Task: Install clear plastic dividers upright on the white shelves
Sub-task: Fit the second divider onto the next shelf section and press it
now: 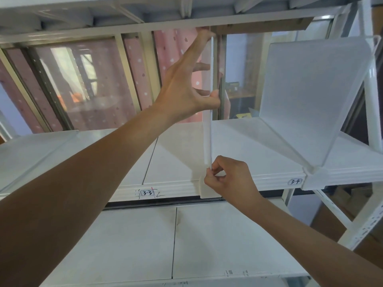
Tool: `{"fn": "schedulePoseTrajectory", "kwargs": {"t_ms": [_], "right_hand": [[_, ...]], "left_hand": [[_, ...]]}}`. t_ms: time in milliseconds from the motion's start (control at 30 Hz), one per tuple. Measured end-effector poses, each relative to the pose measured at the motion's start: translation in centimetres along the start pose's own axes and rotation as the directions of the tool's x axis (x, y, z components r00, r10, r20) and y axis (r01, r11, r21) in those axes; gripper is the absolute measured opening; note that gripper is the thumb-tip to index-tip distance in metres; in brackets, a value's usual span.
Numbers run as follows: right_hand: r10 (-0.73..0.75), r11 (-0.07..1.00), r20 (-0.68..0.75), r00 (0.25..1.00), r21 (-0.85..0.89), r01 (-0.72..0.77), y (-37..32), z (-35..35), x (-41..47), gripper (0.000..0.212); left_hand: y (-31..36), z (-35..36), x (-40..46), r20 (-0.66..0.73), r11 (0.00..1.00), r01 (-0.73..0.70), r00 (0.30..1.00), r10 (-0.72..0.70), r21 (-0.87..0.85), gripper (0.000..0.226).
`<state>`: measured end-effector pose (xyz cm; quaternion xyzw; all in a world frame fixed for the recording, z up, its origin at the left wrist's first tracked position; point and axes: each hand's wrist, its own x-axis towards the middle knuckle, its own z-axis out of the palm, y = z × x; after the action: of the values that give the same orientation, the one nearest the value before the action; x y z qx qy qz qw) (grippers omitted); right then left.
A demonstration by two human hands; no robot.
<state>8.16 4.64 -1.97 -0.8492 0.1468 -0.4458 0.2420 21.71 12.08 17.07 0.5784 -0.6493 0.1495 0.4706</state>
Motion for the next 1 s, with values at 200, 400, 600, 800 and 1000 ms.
{"fn": "schedulePoseTrajectory", "kwargs": {"t_ms": [200,400,600,800,1000], "right_hand": [[-0.004,1.000,-0.022,1.000,-0.030,0.004,0.2,0.3,0.2,0.016],[-0.048,0.997,-0.004,0.999,-0.061,0.047,0.3,0.5,0.4,0.018],[-0.009,0.998,0.034,0.999,-0.059,0.011,0.3,0.2,0.0,0.018],[0.034,0.999,0.068,0.997,-0.027,-0.033,0.0,-0.1,0.0,0.020],[0.078,0.997,0.067,0.995,-0.017,-0.077,-0.3,-0.3,0.0,0.021]], "left_hand": [[0.0,0.5,-0.2,0.011,0.999,0.017,1.000,-0.017,-0.042,0.094],[-0.9,0.0,-0.8,-0.014,0.995,0.047,0.999,-0.048,-0.088,0.097],[-0.4,0.3,-1.3,-0.019,0.998,0.046,0.999,-0.047,-0.050,0.096],[0.2,-0.1,-1.5,0.008,0.997,0.072,0.997,-0.072,-0.039,0.096],[0.6,0.1,-1.6,0.018,0.995,0.087,0.996,-0.086,-0.044,0.096]]}}
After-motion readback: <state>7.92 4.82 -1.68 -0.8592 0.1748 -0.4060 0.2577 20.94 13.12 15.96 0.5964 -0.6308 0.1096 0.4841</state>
